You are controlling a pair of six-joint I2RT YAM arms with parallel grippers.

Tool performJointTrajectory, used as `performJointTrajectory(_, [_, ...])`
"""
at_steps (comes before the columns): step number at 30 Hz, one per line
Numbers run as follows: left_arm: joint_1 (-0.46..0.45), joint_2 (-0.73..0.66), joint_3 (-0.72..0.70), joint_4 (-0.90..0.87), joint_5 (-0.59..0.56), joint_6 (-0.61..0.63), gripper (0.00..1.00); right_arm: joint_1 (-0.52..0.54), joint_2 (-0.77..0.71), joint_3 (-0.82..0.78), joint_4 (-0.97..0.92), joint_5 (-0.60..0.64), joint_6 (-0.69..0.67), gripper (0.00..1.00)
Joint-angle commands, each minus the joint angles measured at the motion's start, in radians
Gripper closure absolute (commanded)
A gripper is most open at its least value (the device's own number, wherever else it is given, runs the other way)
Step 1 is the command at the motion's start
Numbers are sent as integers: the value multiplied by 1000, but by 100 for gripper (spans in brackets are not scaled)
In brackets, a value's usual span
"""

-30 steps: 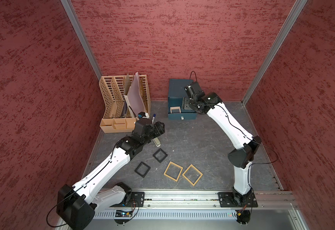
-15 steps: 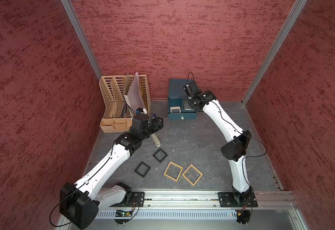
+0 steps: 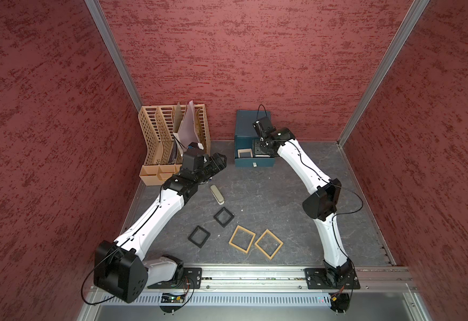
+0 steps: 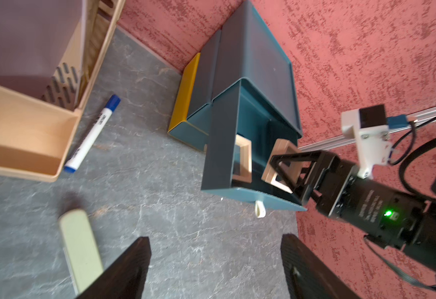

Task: Place the brooch boxes into the drawer by color
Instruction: Place the brooch box in the drawer.

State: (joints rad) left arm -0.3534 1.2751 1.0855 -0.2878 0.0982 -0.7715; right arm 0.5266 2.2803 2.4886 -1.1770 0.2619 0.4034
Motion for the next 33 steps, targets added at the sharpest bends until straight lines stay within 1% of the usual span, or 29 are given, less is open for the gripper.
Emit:
performJointTrajectory(1, [9, 32, 50, 33, 38, 15, 17, -9, 12, 31, -21, -4, 15, 39])
performJointTrajectory(5, [13, 56, 65, 58, 46, 5, 16, -9, 26, 30, -31, 2, 18, 35])
performJointTrajectory(7, [17, 75, 77, 71, 53, 1, 15, -10, 32, 30, -32, -3, 23, 31])
performJointTrajectory(12, [34, 135, 135, 90, 92, 11, 14, -11, 32, 32, -26, -14, 35, 15])
performJointTrajectory(15, [46, 193, 190, 91, 125, 27, 14, -10, 10, 33, -12, -30, 37, 9])
performJointTrajectory(19, [60, 275, 268, 92, 154, 55, 14, -10, -53, 37, 5, -53, 41, 7])
performJointTrajectory(23, [76, 355, 337, 126, 193, 75, 16, -2, -169, 1, 20, -88, 68, 9])
performJointTrajectory(25, [86, 398, 375, 144, 210, 78, 16, 1, -267, -107, 76, -124, 95, 12])
performJointTrajectory(28, [98, 471, 432, 186, 246, 83, 18, 1, -464, -383, 240, -224, 167, 18])
performJointTrajectory(30, [104, 526, 477, 208, 277, 86, 20, 1, -607, -611, 389, -296, 241, 25])
performJointTrajectory(31, [108, 550, 500, 210, 285, 87, 21, 0, -665, -711, 456, -329, 280, 26])
performJointTrajectory(33, [110, 601, 549, 207, 300, 86, 23, -1, -787, -957, 655, -412, 389, 26])
